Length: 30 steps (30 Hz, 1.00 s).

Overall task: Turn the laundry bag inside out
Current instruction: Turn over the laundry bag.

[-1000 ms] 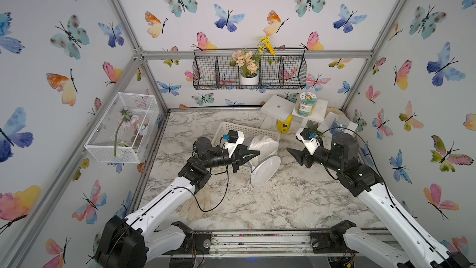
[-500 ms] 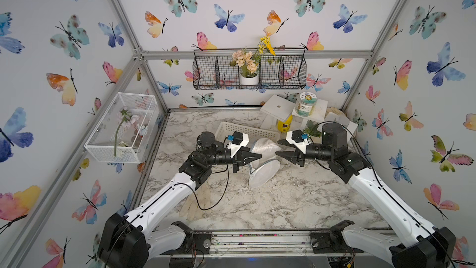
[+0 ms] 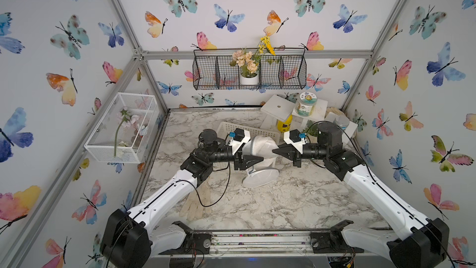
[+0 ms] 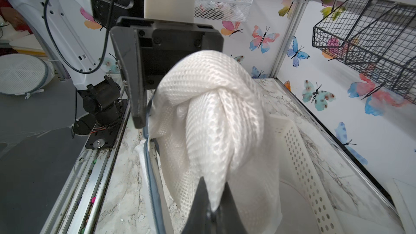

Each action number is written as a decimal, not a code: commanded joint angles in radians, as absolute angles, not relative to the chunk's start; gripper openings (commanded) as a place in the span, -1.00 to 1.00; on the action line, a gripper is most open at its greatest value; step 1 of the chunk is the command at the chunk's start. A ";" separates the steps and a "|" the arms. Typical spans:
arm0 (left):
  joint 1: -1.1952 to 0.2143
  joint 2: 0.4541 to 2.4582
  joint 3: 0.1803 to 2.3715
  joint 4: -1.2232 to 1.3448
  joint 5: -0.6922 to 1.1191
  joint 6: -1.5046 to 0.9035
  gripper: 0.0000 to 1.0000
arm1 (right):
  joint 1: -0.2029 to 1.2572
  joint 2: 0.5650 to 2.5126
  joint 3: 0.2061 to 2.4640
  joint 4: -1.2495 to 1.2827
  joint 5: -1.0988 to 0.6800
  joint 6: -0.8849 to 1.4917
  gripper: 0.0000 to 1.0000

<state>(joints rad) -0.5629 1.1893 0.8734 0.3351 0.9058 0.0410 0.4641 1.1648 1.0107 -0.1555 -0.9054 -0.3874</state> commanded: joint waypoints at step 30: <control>-0.699 1.178 0.800 0.365 0.221 -0.134 0.09 | 0.466 1.194 1.100 -0.278 -0.732 -0.288 -0.95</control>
